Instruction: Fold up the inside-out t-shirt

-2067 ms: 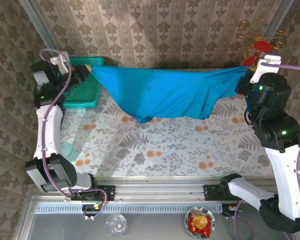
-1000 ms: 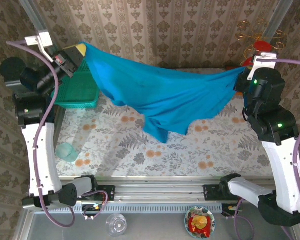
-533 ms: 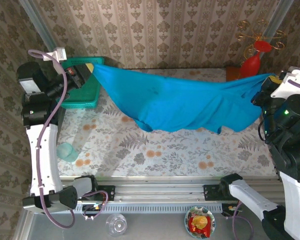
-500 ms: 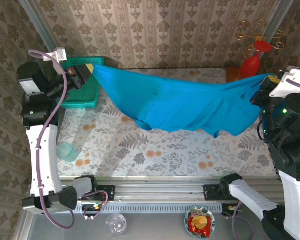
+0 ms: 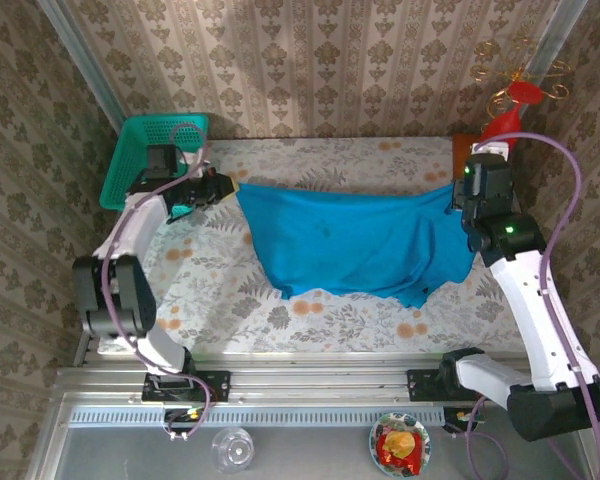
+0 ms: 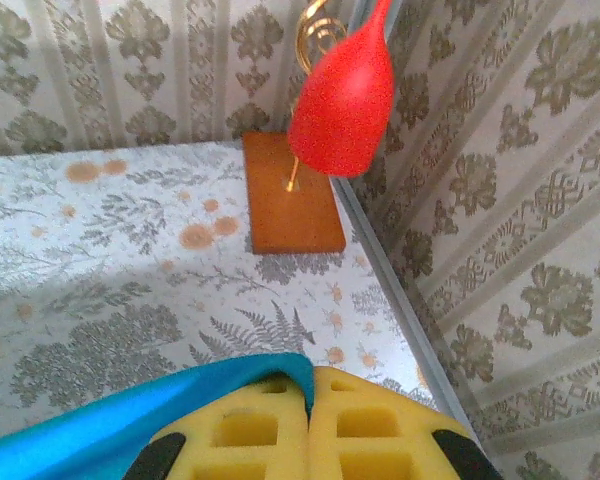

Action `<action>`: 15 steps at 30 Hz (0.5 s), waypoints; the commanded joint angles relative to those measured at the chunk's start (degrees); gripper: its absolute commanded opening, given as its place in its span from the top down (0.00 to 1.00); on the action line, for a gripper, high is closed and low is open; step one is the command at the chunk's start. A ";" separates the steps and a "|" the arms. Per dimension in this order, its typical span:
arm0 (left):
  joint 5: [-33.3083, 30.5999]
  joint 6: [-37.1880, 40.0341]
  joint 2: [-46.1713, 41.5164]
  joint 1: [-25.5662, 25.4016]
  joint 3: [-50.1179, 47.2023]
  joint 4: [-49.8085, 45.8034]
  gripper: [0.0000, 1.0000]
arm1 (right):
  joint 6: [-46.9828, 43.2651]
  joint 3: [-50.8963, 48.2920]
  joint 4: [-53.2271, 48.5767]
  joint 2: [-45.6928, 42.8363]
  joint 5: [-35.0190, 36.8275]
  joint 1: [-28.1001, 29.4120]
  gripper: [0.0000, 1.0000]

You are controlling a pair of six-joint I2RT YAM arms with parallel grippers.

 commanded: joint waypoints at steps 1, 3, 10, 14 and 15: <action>5.08 2.95 6.27 -1.25 5.16 2.06 0.97 | 2.21 -0.40 3.68 -1.87 0.23 -0.92 1.00; 4.47 2.82 10.42 -1.61 7.22 1.82 0.91 | 2.41 -0.88 3.75 -2.19 -0.20 -1.27 1.00; -0.56 -0.06 10.14 -2.57 2.85 6.45 0.68 | 2.93 -1.43 2.42 -2.83 -1.72 -1.39 1.00; -1.32 -0.73 7.95 -4.17 -3.64 8.58 0.63 | 3.79 -2.46 2.32 -3.63 -2.67 -1.40 1.00; -1.07 -0.72 7.91 -4.93 -5.01 9.00 0.63 | 4.02 -2.70 2.37 -3.76 -3.02 -1.40 1.00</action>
